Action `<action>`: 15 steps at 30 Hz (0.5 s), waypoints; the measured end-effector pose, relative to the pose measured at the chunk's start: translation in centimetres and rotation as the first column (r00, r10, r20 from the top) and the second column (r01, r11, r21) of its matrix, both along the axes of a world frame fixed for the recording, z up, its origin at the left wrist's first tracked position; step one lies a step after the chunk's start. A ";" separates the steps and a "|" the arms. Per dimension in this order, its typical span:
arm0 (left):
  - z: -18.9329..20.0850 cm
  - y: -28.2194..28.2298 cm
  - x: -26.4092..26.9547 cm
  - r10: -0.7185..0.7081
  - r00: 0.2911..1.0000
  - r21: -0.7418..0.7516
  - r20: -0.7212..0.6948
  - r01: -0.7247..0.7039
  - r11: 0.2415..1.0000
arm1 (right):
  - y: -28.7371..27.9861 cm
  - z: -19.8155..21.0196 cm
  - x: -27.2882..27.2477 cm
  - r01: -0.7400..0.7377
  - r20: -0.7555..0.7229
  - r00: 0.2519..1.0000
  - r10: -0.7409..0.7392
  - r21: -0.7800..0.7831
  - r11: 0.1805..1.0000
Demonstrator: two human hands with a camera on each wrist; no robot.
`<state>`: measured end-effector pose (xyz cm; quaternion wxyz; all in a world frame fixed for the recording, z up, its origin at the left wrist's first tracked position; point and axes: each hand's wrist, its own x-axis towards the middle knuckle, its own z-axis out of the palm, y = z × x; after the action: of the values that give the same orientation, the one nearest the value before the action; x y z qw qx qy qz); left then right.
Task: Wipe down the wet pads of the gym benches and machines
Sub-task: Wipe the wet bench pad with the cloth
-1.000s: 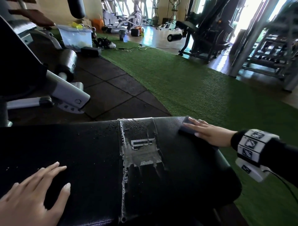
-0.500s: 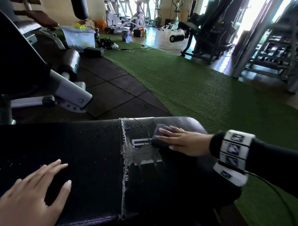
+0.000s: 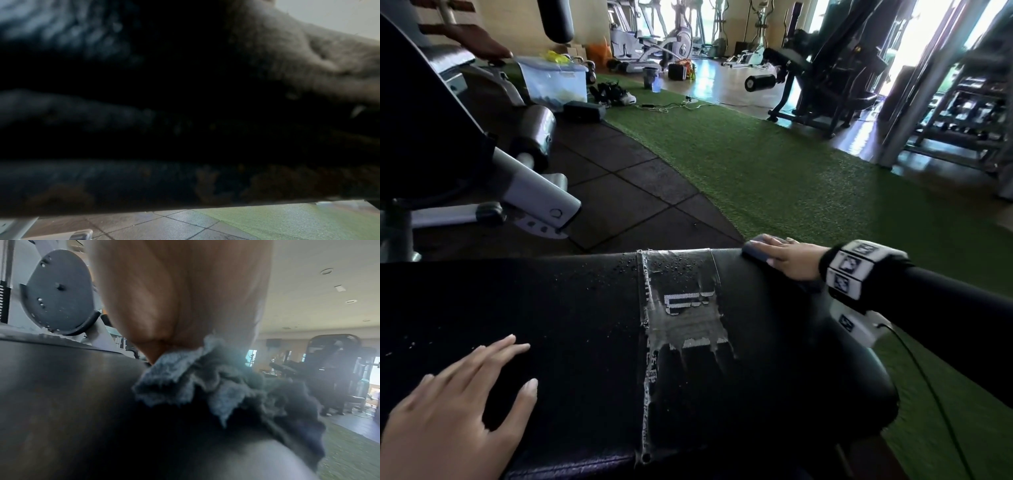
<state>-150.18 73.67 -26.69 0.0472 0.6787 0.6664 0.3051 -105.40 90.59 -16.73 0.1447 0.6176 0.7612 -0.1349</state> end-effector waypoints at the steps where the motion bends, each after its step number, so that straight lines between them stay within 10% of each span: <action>1: 0.0 0.0 0.0 0.003 1.000 -0.002 -0.001 -0.003 1.000 | 0.2 0.0 -1.2 -0.030 0.000 1.000 0.030 -0.006 1.000; 15: 2.0 -0.9 1.2 0.038 0.997 -0.058 -0.066 -0.042 0.997 | -2.6 -0.8 0.8 -0.321 -0.309 0.886 0.346 0.128 0.938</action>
<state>-149.03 72.79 -24.66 0.0399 0.6730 0.6898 0.2639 -104.61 87.97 -17.53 0.0149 0.4515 0.8737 -0.1805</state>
